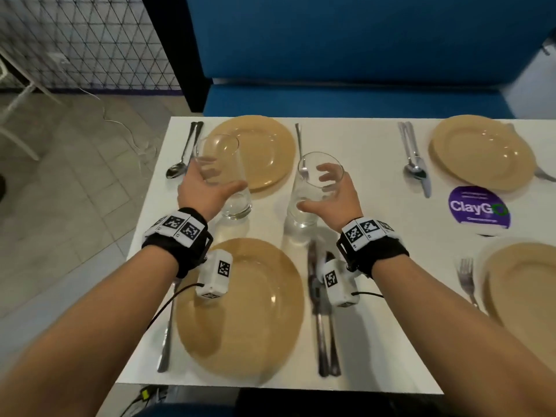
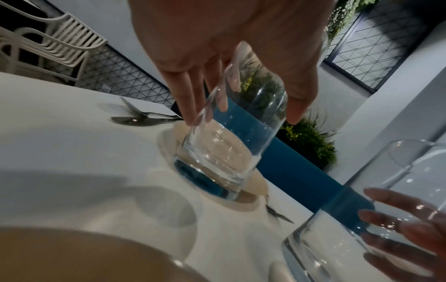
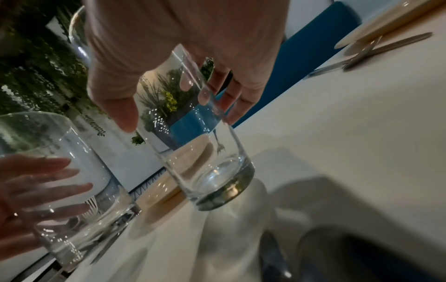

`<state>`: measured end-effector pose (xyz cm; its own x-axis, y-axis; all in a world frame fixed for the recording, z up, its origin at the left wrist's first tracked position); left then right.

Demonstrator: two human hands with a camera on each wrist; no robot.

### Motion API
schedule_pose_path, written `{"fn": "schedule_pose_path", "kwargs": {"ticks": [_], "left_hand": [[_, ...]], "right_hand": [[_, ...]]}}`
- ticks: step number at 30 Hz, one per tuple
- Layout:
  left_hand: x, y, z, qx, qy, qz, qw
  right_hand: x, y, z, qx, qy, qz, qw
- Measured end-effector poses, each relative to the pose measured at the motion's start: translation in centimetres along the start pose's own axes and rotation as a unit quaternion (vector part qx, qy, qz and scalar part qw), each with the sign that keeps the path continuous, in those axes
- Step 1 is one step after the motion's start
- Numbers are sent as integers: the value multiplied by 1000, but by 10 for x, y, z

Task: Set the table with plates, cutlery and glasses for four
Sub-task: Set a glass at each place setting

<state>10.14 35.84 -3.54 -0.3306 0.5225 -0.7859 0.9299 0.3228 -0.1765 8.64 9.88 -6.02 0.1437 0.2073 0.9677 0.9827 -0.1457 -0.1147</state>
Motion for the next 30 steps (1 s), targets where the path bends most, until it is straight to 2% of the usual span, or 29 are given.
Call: {"fn": "schedule_pose_path", "kwargs": {"ticks": [6,11,15,30], "left_hand": [[37,26,-17,13,16,-11,1000],[43,33,-19,11,9,13,1000],[47,34,-20,9,1,22,1000],[53,38,-25,7,24,32,999]], "right_hand": [[-6,-6,30,-22,-2,-3,1000],[-7,-4,35,-22,-21,-6,1000],[-12,-6,38,0,19,7,1000],[-19,-37,39,50,-27,21,998]]}}
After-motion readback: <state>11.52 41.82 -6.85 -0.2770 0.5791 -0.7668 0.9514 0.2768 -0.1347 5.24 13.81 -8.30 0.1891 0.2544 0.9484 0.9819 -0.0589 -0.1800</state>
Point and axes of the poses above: each hand's wrist, its own y-axis towards the middle knuckle, its own z-axis out of the palm, x = y × z, the point moved 6 cm from there along y, towards the middle knuckle, and after that the axes turned 7 degrees about y, right-handed, at the moved point
